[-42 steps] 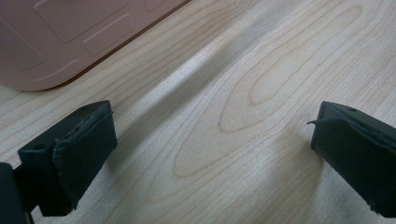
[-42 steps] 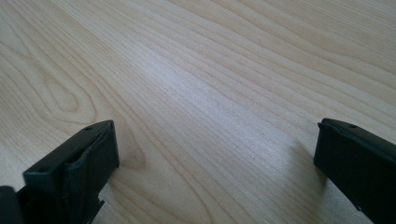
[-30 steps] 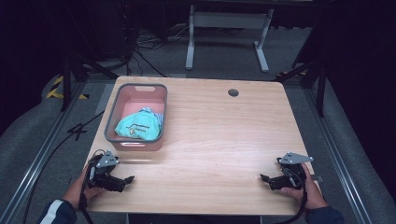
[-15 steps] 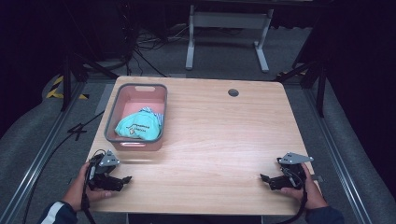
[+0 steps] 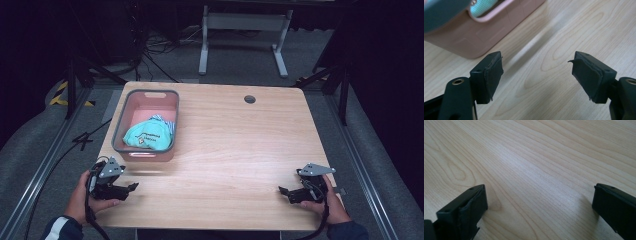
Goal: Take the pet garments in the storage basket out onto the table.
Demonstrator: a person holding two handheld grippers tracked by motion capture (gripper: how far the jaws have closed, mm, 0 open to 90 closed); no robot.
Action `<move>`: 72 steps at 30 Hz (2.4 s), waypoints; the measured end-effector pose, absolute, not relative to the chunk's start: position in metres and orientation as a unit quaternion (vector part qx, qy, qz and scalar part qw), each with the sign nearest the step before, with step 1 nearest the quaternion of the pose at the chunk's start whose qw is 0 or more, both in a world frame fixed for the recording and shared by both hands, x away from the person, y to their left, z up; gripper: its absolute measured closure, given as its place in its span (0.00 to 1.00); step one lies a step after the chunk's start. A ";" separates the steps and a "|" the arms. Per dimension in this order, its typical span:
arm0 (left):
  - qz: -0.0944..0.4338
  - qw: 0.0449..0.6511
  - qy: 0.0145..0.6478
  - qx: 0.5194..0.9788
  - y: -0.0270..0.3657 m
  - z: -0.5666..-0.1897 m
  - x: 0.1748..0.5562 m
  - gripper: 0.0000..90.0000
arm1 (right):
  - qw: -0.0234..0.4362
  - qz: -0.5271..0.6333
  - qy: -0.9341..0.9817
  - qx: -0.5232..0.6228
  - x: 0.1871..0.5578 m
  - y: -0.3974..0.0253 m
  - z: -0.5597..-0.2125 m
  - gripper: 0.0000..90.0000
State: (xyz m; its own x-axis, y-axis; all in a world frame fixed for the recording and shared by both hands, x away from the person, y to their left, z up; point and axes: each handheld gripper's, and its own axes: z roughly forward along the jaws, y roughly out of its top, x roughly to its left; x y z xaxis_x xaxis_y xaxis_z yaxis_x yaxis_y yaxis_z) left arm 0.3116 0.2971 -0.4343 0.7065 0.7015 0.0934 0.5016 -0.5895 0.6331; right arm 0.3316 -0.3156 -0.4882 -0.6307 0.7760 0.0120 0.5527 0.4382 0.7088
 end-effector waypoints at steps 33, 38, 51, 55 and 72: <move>0.199 0.315 0.353 0.859 0.278 -0.360 0.372 0.21 | 0.160 0.349 0.833 0.399 0.332 -0.316 -0.488 0.00; 0.194 0.308 0.363 0.858 0.274 -0.361 0.391 0.22 | 0.160 0.349 0.833 0.399 0.332 -0.316 -0.488 0.00; 0.166 0.245 0.376 0.878 0.251 -0.375 0.440 0.22 | 0.160 0.349 0.833 0.399 0.332 -0.316 -0.488 0.00; 0.157 0.222 0.384 0.882 0.245 -0.384 0.454 0.22 | 0.160 0.349 0.833 0.399 0.332 -0.316 -0.488 0.00; 0.121 0.139 0.408 0.894 0.222 -0.411 0.502 0.20 | 0.160 0.349 0.833 0.399 0.332 -0.316 -0.488 0.00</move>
